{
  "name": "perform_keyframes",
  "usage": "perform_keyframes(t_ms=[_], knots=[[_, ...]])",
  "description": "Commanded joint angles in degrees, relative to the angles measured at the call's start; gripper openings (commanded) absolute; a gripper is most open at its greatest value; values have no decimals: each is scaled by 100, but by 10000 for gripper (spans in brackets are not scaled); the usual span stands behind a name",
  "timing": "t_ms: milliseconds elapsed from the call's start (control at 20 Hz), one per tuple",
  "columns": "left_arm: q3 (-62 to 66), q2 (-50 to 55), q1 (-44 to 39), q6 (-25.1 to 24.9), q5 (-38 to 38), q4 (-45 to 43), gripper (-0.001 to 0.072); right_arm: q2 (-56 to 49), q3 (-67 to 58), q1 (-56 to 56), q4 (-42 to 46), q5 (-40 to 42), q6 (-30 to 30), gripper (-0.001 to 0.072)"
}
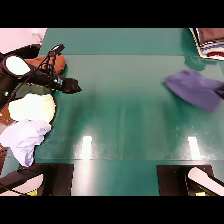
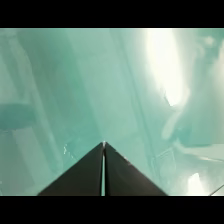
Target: Fold the shirts.
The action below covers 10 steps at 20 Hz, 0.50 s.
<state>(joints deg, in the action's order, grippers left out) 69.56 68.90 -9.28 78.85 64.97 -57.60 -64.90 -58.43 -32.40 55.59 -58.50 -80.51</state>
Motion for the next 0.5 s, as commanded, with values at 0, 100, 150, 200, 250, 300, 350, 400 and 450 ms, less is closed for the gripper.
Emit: perform_keyframes(t_ms=[0,100,150,200,250,300,350,400,450], knots=[[4,-2,2,85,-125,162,23,629,787,-1670,160,107,9,13],[4,-2,2,83,-131,236,23,643,1003,-2046,166,24,216,13],[4,-2,2,83,-120,236,23,619,1014,-2133,173,-22,304,13],[4,-2,2,79,-94,234,23,614,1008,-2201,243,-28,317,14],[4,-2,2,72,-63,236,23,612,962,-2260,402,-70,317,29],[4,-2,2,66,-22,232,23,575,833,-2302,691,-195,317,285],[4,-2,2,61,24,232,24,501,643,-2378,1082,-396,315,614],[4,-2,2,55,83,232,24,413,378,-2457,1491,-708,284,698],[4,-2,2,13,151,234,24,348,96,-2542,1646,-927,122,695]])
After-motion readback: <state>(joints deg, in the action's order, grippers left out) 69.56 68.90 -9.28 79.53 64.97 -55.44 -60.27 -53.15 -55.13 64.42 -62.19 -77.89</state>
